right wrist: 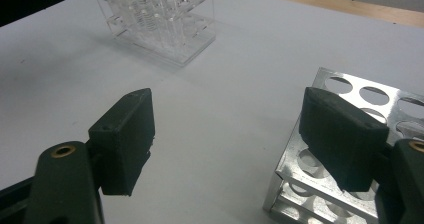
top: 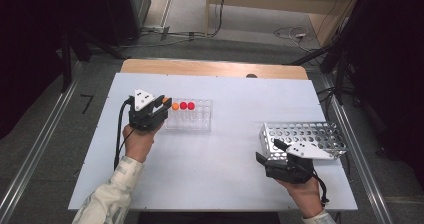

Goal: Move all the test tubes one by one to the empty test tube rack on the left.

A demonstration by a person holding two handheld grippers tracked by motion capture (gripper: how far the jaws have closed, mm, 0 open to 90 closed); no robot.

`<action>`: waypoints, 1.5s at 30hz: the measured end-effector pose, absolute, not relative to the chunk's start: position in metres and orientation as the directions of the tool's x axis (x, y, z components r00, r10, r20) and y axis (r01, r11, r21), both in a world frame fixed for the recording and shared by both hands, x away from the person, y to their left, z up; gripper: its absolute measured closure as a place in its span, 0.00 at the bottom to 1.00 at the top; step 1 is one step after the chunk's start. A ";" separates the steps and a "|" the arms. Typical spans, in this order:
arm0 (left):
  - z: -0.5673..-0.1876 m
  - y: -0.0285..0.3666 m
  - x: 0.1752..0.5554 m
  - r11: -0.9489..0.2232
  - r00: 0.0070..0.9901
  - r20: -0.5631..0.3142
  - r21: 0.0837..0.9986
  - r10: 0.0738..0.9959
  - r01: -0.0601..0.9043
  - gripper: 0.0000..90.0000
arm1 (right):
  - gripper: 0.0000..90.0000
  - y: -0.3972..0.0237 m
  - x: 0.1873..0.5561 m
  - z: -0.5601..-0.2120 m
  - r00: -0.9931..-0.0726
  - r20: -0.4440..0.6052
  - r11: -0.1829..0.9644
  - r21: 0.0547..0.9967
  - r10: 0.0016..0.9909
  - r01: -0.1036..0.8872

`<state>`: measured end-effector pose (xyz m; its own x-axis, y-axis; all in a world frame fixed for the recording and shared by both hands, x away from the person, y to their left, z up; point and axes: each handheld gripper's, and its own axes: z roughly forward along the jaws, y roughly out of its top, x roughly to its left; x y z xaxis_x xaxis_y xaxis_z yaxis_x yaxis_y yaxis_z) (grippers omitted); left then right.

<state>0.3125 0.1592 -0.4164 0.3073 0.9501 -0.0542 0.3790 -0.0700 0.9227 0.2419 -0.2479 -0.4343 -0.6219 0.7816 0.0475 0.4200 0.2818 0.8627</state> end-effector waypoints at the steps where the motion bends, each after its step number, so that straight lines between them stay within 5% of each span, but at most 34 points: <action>1: -0.417 0.159 0.313 -0.071 0.307 -0.054 0.922 0.950 0.381 0.78 | 0.23 -0.248 0.242 -0.434 -0.622 0.048 0.282 0.862 0.782 0.420; 14: -0.423 0.160 0.314 -0.062 0.300 -0.064 0.917 0.952 0.394 0.77 | 0.23 -0.248 0.242 -0.435 -0.622 0.045 0.285 0.861 0.782 0.421; 29: -0.418 0.162 0.306 -0.011 0.315 -0.120 0.923 0.942 0.384 0.65 | 0.23 -0.249 0.244 -0.436 -0.615 0.046 0.282 0.861 0.787 0.424; 38: -0.415 0.161 0.287 0.003 0.305 -0.132 0.922 0.943 0.388 0.39 | 0.24 -0.255 0.248 -0.438 -0.591 0.048 0.267 0.860 0.805 0.434; 45: -0.416 0.159 0.272 -0.003 0.307 -0.126 0.922 0.943 0.388 0.29 | 0.24 -0.257 0.249 -0.438 -0.580 0.047 0.263 0.860 0.813 0.438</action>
